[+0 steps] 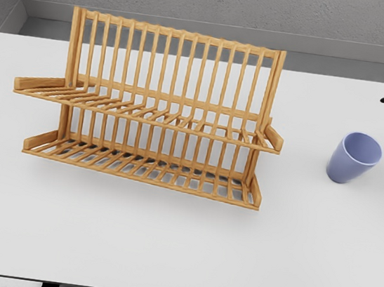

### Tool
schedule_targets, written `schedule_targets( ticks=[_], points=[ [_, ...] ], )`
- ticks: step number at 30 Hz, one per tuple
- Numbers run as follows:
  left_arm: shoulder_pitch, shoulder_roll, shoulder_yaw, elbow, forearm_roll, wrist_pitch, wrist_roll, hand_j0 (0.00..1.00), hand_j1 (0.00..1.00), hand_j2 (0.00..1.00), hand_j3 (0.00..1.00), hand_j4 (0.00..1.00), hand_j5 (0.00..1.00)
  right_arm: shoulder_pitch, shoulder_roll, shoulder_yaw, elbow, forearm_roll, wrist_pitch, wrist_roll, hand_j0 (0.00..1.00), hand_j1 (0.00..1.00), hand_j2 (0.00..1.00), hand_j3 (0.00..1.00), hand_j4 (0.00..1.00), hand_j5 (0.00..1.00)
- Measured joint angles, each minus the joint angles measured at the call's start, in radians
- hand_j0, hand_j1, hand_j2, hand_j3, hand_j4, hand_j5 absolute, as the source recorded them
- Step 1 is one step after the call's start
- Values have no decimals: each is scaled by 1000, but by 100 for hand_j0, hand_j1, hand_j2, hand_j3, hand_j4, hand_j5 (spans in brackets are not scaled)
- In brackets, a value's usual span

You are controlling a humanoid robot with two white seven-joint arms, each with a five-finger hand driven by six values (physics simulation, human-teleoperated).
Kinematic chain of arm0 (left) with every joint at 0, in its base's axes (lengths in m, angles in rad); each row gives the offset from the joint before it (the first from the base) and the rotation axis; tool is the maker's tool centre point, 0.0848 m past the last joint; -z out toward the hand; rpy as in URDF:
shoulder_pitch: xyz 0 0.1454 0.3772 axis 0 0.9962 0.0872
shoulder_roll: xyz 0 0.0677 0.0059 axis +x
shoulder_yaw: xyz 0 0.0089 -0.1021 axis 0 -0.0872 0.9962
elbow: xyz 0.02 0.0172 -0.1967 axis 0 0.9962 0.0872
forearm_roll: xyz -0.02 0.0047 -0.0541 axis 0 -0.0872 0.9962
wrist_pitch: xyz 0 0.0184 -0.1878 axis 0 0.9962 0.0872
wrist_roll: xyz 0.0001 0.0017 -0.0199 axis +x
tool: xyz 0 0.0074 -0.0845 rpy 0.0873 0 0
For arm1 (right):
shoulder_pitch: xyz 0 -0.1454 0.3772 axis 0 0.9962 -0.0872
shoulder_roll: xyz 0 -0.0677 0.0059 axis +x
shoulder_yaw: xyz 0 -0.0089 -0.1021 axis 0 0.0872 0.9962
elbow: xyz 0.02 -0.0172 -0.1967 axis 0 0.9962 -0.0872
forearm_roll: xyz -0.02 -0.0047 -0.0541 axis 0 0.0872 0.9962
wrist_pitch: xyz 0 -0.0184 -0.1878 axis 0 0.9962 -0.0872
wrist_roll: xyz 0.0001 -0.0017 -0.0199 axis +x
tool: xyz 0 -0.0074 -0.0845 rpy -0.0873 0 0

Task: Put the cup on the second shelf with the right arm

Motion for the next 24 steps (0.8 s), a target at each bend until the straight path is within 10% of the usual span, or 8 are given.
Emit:
schedule_targets(
  ticks=[24],
  points=[
    [0,0,0,0,0,0,0,100,100,100,100,100,100,-161,99,290,124,6,-2,5,100,100,100,100,100,100]
  ],
)
